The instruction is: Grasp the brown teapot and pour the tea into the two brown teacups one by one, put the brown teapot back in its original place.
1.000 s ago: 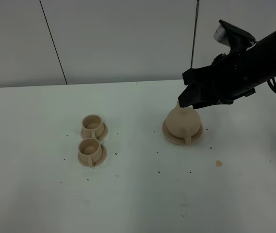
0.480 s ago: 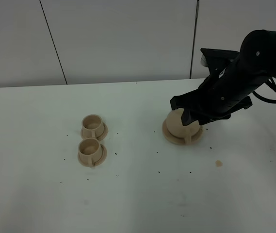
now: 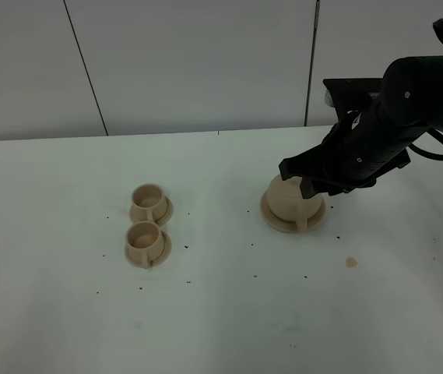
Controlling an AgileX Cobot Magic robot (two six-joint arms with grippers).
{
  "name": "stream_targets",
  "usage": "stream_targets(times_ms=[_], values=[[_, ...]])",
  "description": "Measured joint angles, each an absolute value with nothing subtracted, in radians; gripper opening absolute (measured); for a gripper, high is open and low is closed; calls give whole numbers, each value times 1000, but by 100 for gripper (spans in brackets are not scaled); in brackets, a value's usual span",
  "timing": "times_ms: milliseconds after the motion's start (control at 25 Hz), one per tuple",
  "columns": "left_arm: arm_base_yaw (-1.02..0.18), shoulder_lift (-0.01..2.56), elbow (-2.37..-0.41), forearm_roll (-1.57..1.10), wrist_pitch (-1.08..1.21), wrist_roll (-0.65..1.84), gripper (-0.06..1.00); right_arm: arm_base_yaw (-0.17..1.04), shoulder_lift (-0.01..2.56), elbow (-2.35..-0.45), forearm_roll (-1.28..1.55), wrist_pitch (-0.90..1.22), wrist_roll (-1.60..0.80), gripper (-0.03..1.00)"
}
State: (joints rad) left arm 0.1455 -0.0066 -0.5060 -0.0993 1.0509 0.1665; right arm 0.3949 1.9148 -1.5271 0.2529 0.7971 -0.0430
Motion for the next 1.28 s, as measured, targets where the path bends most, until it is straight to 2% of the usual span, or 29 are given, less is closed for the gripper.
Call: stream_targets(times_ms=[1280], values=[[145, -7, -506, -99, 1051, 166, 25, 467, 2000, -1557, 187, 788, 64, 34]])
